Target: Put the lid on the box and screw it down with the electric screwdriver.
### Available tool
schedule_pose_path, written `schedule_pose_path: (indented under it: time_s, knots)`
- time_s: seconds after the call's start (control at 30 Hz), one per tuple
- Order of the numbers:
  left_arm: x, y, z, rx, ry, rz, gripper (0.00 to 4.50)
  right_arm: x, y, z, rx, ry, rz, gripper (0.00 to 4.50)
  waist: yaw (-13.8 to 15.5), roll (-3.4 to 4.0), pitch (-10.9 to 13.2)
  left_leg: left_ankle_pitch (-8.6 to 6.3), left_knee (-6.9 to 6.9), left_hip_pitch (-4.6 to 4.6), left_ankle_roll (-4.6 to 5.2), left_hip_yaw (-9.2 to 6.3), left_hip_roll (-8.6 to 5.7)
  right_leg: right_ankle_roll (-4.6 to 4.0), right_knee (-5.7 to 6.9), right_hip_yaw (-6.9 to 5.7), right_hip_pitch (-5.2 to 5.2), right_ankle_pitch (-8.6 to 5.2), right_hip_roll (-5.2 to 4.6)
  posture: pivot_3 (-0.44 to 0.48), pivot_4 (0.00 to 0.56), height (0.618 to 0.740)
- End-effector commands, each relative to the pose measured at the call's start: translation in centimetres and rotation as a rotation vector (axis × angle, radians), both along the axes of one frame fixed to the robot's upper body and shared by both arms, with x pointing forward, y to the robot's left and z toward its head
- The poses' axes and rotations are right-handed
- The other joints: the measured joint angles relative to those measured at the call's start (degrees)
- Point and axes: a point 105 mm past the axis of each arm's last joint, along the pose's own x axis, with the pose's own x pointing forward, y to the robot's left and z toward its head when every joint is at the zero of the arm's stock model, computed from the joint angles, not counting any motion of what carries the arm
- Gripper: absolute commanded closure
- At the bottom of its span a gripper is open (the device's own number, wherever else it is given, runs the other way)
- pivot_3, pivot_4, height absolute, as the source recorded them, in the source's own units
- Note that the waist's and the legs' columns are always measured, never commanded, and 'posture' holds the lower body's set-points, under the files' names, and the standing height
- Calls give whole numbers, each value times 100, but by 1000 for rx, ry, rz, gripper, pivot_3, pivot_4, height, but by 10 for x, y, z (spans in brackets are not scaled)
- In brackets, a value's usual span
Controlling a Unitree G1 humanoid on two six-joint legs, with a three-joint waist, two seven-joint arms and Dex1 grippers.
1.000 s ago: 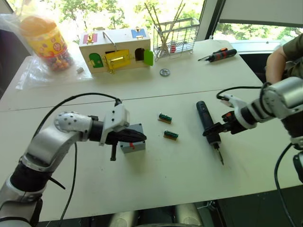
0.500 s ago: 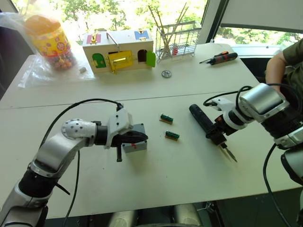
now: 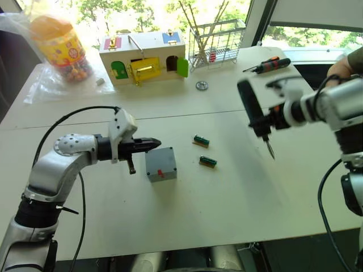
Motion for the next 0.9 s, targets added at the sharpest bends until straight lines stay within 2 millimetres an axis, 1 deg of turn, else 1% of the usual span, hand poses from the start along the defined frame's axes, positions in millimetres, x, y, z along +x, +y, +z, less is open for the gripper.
schedule_pose_path:
  time_s: [0.03,0.07,0.1,0.2,0.23,0.3,0.4,0.5,0.6,0.73,0.77,0.83,0.87,0.9]
  knots:
    - [2,10,16,-11,-81,47,4500,-16,40,85,366,-517,151,2803,-82,-6,-2,0,-2,-3,-1,0,6,-2,1,-5,-5,1,1,0,150,740]
    - [3,11,18,-29,-71,59,4500,-24,48,93,474,-587,165,2803,-129,-6,-2,1,-5,-4,-2,-1,10,-2,2,-7,-5,1,3,0,150,740]
    - [3,12,20,-47,-58,68,4500,-31,56,96,555,-627,174,2803,-170,-5,-2,1,-6,-4,-3,3,13,-2,11,-6,-8,1,4,0,150,740]
    - [-4,11,20,-65,8,52,4500,-49,95,77,702,-645,231,2803,-223,-5,-2,10,8,-4,-18,-1,13,-3,60,-5,-16,1,3,0,150,740]
    - [-8,10,21,-86,42,35,4247,-52,104,70,751,-647,233,2803,-226,-5,-2,11,16,-4,-19,-2,8,-3,62,-5,-14,1,3,0,150,740]
    - [-13,10,21,-100,78,25,3594,-52,114,59,828,-633,201,2803,-229,-4,-2,12,26,-3,-20,-4,2,-3,64,-3,-12,1,5,0,150,740]
    - [-24,16,12,-32,114,40,2173,-53,132,40,844,-628,179,2803,-262,-2,-2,12,24,-3,-20,-5,-6,-3,69,1,-15,1,3,0,150,740]
    - [-35,16,4,10,136,36,2173,-56,143,25,805,-651,183,2803,-287,-2,-1,12,8,-2,-20,-6,-7,-3,70,1,-21,1,3,0,150,740]
    - [-41,17,-8,46,139,54,2173,-60,155,12,771,-657,217,2803,-300,-1,-1,12,4,1,-20,-5,-6,-3,68,2,-23,1,4,0,150,740]
    - [-36,18,-15,41,109,106,2173,-67,170,6,767,-655,282,2803,-265,-1,-1,18,4,6,-30,-5,-3,-4,66,4,-22,0,7,0,150,740]
    - [-35,18,-18,34,108,116,2406,-69,175,5,772,-649,302,2803,-259,-1,-1,19,4,6,-31,-6,-3,-5,66,3,-21,0,8,0,150,740]
    - [-34,18,-20,27,107,122,3008,-72,180,4,777,-644,327,2803,-266,-1,-1,19,4,10,-31,-6,-3,-5,66,3,-17,0,8,0,150,740]
    - [-34,17,-21,23,108,120,3514,-74,183,3,772,-644,343,2803,-266,-1,-1,19,3,10,-31,-6,-4,-5,66,3,-18,0,7,0,150,740]
    - [-35,15,-21,20,107,113,3514,-76,186,2,770,-640,355,2803,-265,-1,-1,18,2,10,-31,-6,-4,-5,66,3,-18,0,7,0,150,740]
